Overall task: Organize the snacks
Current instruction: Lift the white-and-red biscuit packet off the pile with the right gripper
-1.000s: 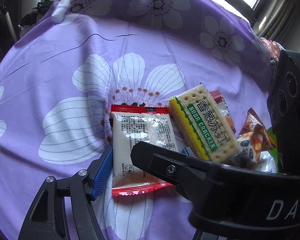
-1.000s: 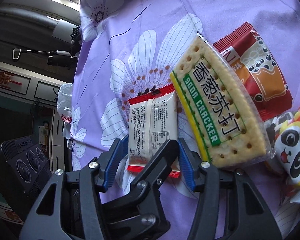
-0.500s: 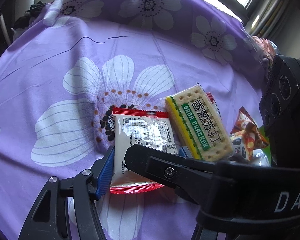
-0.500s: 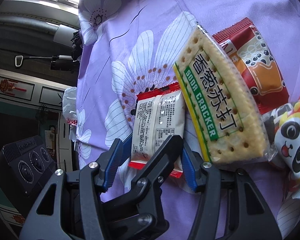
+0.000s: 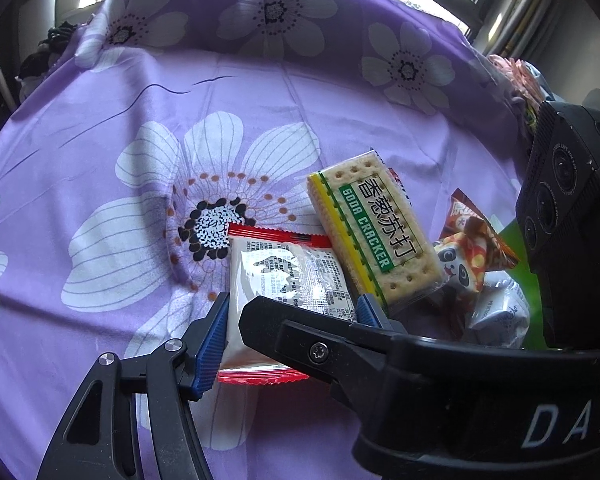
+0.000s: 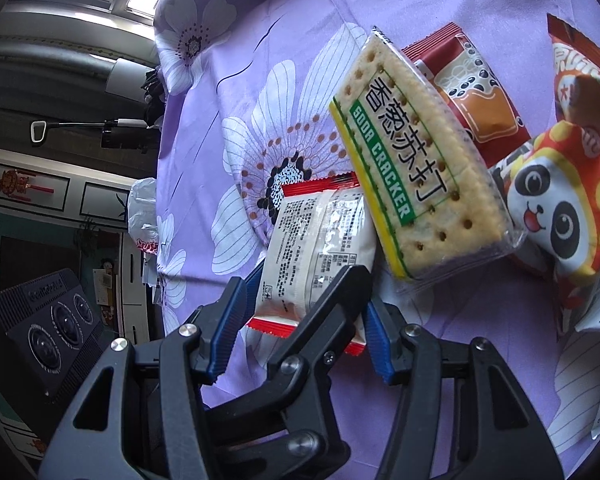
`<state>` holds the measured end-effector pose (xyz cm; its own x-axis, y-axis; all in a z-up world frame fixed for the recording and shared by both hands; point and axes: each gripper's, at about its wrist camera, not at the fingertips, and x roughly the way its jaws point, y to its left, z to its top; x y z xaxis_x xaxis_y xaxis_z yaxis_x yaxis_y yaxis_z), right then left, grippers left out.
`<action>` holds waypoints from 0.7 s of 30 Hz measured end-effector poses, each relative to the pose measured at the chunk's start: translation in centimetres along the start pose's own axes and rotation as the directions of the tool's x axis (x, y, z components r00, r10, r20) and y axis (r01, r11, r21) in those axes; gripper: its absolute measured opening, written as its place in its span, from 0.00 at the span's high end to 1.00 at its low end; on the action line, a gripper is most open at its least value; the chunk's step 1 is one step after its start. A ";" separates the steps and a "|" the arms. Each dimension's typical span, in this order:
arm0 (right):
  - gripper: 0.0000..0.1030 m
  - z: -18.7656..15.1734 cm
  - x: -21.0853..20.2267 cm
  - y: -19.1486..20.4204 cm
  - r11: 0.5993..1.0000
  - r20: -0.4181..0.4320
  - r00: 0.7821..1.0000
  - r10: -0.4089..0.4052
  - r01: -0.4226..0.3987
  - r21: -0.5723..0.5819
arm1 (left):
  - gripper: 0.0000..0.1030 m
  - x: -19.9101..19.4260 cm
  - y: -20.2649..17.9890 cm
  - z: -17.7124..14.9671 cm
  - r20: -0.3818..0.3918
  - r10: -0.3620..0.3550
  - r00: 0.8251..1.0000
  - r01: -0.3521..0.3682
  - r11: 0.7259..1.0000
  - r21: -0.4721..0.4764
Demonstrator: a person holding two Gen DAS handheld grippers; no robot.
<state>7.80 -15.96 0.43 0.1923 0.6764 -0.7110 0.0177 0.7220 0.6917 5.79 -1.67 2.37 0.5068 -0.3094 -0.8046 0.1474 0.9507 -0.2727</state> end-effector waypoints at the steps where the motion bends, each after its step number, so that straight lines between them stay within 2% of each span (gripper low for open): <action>1: 0.44 -0.1 0.0 0.0 1.000 0.000 1.000 -0.001 0.001 0.000 | 0.39 0.0 0.0 -0.1 0.000 -0.001 1.000 0.001 1.000 -0.001; 21: 0.43 -1.4 -1.7 0.8 1.000 0.039 0.999 -0.011 0.012 -0.020 | 0.39 -1.6 -1.5 -0.9 0.028 -0.037 0.999 0.036 0.999 0.039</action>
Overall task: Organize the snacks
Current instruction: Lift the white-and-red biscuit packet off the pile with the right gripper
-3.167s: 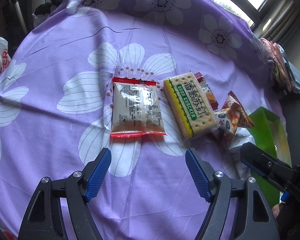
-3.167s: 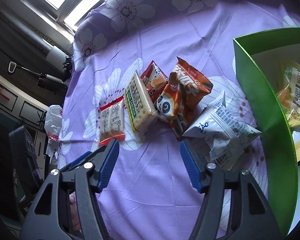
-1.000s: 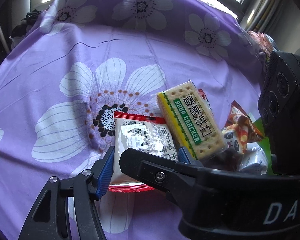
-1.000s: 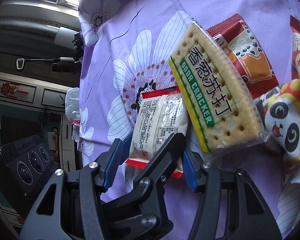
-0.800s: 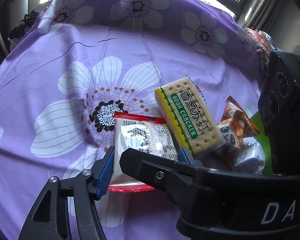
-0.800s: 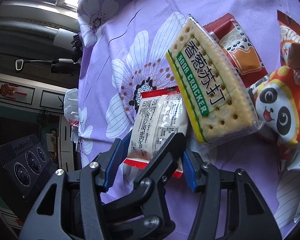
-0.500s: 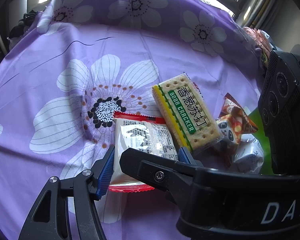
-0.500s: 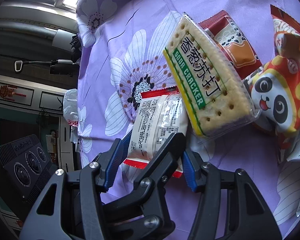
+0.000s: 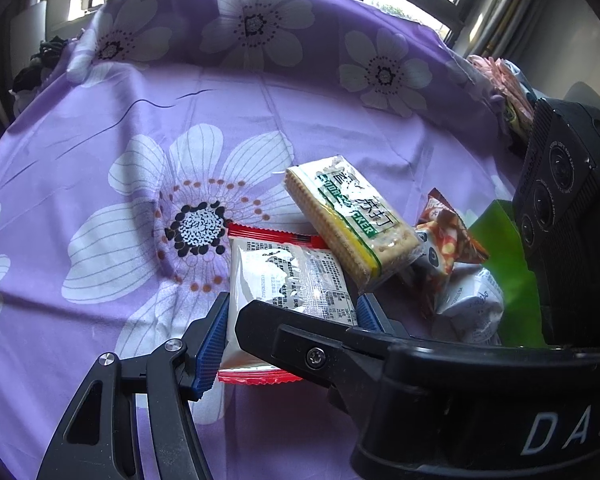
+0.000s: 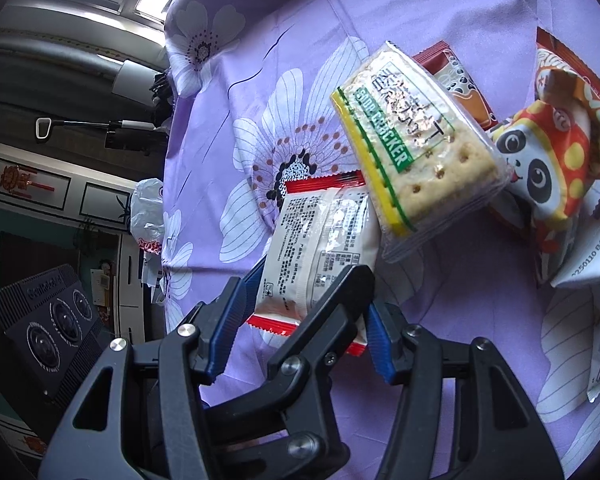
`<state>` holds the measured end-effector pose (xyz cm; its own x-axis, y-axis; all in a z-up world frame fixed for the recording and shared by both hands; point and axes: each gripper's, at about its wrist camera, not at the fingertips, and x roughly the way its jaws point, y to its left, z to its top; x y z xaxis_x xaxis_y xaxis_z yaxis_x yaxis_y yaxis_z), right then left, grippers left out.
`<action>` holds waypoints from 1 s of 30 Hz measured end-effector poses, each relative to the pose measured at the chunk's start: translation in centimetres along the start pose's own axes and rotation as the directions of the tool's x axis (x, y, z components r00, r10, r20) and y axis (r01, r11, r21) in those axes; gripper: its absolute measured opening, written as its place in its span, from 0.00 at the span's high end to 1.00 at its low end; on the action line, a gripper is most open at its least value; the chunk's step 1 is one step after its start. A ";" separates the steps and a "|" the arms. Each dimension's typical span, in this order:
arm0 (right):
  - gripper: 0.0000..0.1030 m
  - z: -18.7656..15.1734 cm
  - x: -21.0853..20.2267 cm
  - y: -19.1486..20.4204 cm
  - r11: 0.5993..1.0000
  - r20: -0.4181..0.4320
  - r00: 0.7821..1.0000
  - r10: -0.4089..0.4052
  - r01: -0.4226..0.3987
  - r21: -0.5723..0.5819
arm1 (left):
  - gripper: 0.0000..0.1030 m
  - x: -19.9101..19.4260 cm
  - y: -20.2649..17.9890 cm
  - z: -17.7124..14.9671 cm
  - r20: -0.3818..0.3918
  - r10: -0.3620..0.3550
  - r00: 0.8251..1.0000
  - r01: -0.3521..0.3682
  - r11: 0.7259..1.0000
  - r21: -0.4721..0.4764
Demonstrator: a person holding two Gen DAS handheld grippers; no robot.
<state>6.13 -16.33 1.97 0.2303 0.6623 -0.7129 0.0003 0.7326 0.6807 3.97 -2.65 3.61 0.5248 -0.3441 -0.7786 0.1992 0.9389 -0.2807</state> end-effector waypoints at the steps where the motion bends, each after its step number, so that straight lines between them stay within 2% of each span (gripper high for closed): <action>1: 0.43 -0.1 -0.1 -0.1 1.000 0.001 1.000 -0.001 0.001 0.004 | 0.39 0.0 -0.1 0.0 -0.002 -0.003 1.000 0.003 1.000 0.002; 19: 0.42 -0.8 -1.2 -0.7 1.000 0.023 1.000 -0.009 0.009 0.020 | 0.39 -0.4 -1.1 -0.4 0.000 -0.031 1.000 0.031 0.999 0.029; 30: 0.41 -0.9 -1.0 -0.8 0.999 0.009 1.000 -0.017 0.017 0.029 | 0.39 -0.1 -0.9 -0.4 -0.019 -0.040 0.999 0.041 0.999 0.011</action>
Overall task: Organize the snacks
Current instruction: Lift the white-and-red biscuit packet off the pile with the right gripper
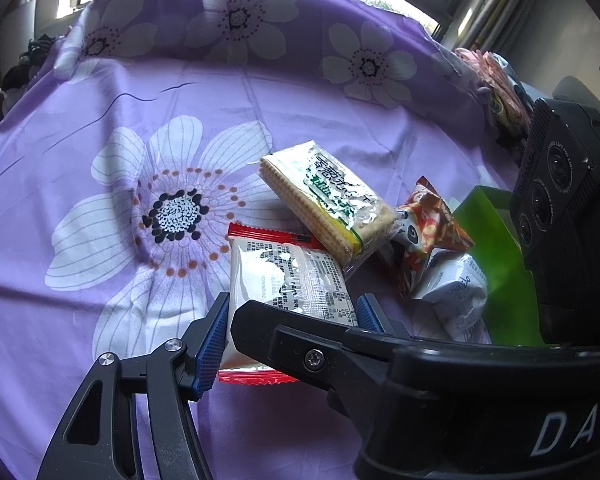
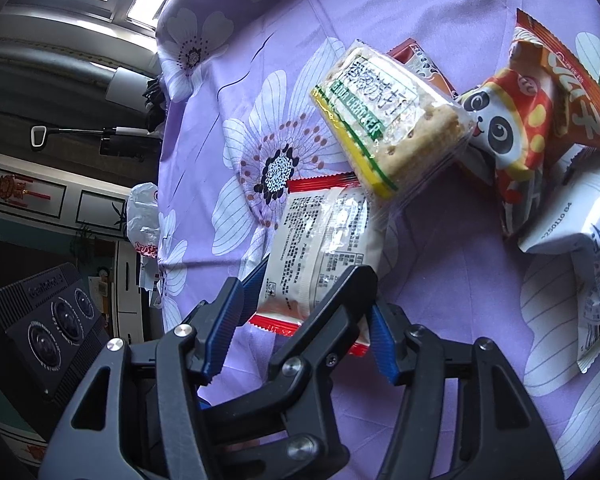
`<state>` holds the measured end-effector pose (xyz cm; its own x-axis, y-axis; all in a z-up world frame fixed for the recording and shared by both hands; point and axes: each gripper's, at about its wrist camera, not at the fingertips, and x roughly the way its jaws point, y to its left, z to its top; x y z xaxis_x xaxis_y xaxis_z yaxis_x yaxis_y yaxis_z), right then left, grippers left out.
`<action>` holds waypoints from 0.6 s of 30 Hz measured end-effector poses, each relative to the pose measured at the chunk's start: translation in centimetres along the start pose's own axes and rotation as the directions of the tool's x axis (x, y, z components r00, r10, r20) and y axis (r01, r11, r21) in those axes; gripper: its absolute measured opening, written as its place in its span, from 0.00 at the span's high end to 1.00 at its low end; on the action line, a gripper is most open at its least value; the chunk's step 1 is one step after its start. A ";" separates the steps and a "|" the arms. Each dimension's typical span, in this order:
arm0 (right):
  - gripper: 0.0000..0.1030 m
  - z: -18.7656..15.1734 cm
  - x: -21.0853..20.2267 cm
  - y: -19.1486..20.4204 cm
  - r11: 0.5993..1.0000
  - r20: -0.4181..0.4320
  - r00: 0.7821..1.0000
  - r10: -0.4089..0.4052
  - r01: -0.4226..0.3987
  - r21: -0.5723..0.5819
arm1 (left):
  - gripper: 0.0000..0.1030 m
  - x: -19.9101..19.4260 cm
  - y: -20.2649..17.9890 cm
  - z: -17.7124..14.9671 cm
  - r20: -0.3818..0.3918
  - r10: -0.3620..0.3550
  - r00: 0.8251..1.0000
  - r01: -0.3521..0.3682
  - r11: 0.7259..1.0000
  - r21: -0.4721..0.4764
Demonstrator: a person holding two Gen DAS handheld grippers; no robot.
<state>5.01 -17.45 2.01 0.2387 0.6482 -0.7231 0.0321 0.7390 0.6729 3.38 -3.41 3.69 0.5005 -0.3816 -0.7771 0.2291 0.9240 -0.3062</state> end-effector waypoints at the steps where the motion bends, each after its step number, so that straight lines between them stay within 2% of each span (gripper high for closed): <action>1: 0.41 0.0 0.0 0.0 1.000 0.000 1.000 -0.001 0.001 0.001 | 0.39 0.0 0.0 0.0 0.000 -0.001 1.000 0.001 1.000 0.000; 9: 0.40 -0.2 -0.7 0.5 1.000 0.022 1.000 0.003 -0.003 -0.014 | 0.39 -0.8 -0.5 0.1 0.037 -0.006 0.999 0.005 1.000 0.005; 18: 0.39 -0.6 -4.5 2.3 0.995 0.113 0.992 0.054 -0.044 -0.091 | 0.39 -4.5 -2.8 0.9 0.174 -0.027 0.984 0.018 0.998 0.052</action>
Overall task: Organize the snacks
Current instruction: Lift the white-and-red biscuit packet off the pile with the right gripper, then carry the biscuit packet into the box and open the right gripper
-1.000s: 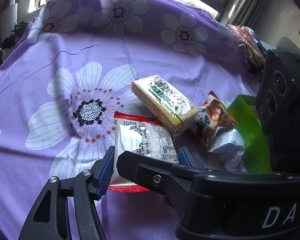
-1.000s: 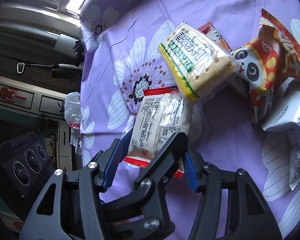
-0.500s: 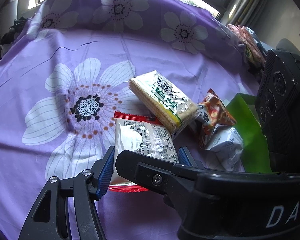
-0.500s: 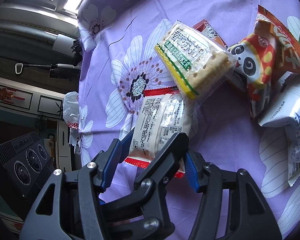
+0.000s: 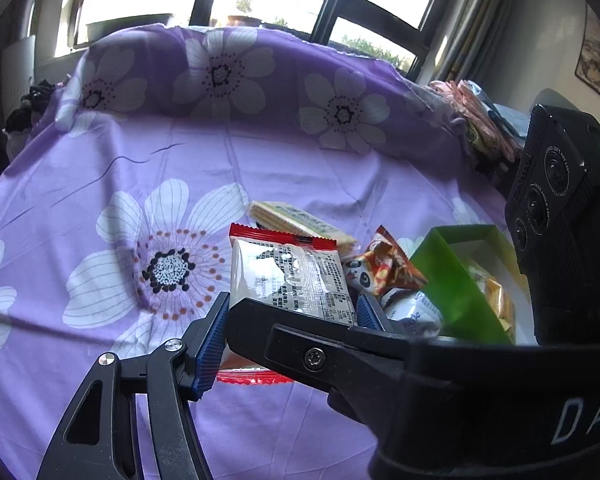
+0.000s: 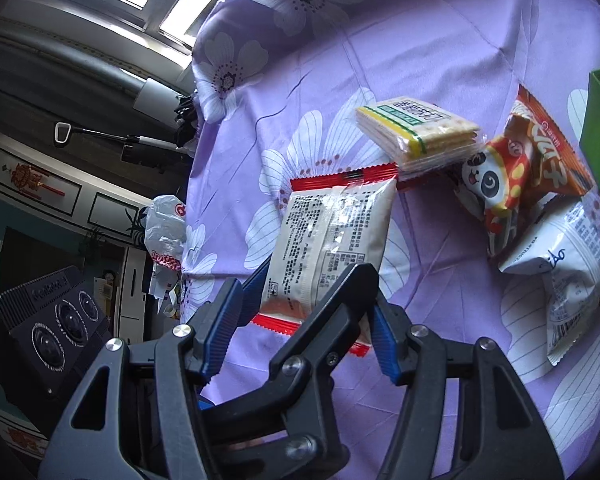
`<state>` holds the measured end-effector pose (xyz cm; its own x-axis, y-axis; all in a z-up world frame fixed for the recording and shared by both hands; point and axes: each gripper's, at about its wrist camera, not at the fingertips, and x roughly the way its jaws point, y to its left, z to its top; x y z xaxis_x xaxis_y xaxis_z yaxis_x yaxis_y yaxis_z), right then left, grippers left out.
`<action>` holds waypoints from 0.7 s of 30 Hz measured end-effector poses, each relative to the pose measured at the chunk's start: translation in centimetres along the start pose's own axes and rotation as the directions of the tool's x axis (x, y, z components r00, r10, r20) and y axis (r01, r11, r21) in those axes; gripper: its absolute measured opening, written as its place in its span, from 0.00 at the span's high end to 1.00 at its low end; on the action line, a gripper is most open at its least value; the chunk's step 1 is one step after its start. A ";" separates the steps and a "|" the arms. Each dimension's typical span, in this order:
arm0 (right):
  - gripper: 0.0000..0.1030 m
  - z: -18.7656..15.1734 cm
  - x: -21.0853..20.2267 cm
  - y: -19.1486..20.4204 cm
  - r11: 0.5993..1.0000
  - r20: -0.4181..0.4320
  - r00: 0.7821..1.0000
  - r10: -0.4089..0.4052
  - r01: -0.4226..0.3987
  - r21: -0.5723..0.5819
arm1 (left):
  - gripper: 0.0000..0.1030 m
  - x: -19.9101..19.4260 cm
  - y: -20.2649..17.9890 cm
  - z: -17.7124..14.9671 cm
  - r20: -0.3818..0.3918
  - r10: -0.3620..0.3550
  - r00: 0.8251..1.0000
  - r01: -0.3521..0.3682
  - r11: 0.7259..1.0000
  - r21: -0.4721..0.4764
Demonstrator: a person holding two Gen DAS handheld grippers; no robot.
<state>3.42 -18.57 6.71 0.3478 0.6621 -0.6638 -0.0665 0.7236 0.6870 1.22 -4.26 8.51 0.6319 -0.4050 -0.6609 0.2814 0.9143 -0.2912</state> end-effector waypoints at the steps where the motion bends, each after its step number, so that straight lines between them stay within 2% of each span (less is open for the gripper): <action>1: 0.39 0.0 -0.5 0.2 1.000 0.009 1.000 0.014 -0.013 -0.007 | 0.39 -0.4 -0.3 0.2 0.019 -0.007 1.000 0.007 1.000 0.007; 5: 0.39 0.2 -2.5 0.7 0.998 0.056 0.997 0.052 -0.050 -0.037 | 0.39 -1.6 -1.7 0.9 0.070 -0.003 0.998 0.000 0.999 0.036; 10: 0.39 0.5 -4.6 0.4 0.995 0.096 0.991 0.096 -0.093 -0.038 | 0.39 -2.1 -3.6 1.7 0.094 -0.014 0.995 0.007 0.997 0.072; 21: 0.39 0.7 -8.8 -0.9 0.995 0.197 0.975 0.101 -0.096 -0.036 | 0.39 -2.1 -7.7 2.8 0.130 -0.065 0.989 0.044 0.986 0.159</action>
<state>1.05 -25.18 12.15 0.5165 0.6807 -0.5195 -0.1329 0.6631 0.7366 -0.24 -10.41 14.10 0.7004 -0.4605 -0.5453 0.4205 0.8836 -0.2061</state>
